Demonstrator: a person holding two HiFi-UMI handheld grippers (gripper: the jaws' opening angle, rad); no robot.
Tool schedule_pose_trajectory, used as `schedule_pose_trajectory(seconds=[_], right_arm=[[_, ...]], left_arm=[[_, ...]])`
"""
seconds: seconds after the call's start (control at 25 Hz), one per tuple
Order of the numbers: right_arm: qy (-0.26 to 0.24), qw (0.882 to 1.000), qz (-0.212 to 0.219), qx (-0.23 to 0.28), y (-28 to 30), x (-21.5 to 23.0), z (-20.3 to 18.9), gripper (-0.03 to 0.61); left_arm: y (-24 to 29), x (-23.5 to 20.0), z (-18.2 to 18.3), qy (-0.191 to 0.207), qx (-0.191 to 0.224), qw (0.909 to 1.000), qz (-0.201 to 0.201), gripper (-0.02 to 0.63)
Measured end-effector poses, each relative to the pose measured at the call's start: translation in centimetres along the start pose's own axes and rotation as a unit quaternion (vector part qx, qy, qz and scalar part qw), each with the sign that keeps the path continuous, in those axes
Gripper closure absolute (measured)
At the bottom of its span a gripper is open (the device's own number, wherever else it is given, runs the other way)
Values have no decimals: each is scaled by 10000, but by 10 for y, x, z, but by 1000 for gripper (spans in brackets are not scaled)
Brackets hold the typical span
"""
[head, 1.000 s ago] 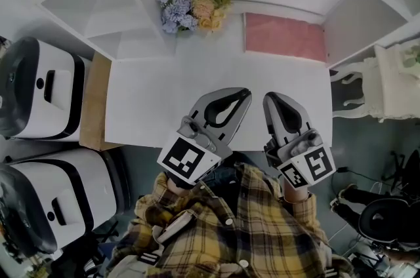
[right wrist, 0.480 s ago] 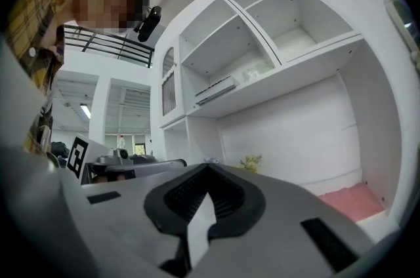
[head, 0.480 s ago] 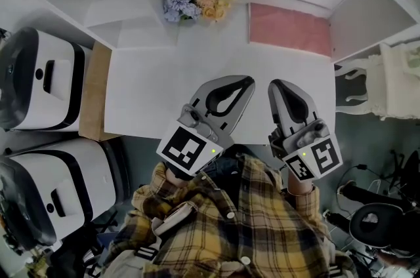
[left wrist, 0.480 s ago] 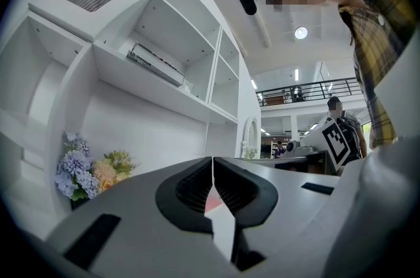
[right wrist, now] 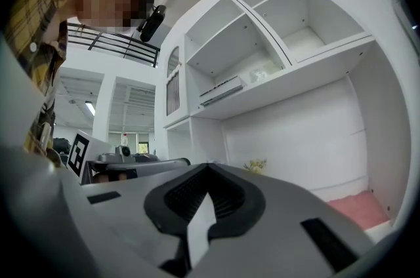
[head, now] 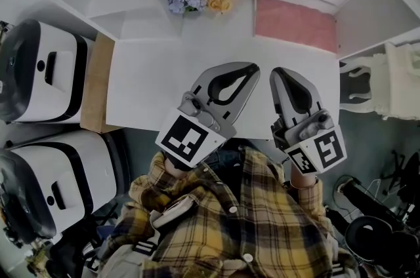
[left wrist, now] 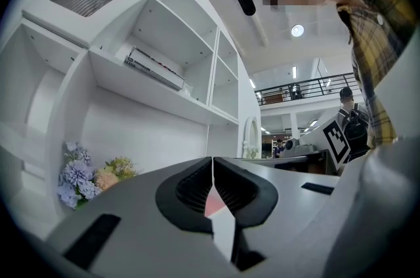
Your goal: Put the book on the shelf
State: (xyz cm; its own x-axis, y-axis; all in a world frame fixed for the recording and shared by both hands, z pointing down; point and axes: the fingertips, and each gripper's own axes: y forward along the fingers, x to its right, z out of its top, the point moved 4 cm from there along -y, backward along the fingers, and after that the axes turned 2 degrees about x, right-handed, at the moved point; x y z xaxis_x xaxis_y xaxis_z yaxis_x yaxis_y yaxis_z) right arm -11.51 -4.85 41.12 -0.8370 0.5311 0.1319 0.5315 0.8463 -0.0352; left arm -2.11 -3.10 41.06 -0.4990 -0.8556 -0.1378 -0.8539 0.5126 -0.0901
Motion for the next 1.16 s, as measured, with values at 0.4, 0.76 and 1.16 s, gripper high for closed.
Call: schedule_pose_trajectory(seconds=[0.4, 0.76, 1.16], right_arm=[[-84, 9999, 78, -46, 0, 0, 4, 561], [-68, 9998, 173, -84, -5, -3, 2, 561], [-144, 9998, 96, -47, -17, -4, 5, 561]], left_arm=[[-2, -1, 0, 64, -103, 9999, -113, 586], [-7, 7, -1, 239, -307, 9987, -324, 586], [-4, 18, 1, 447, -210, 9971, -582, 586]])
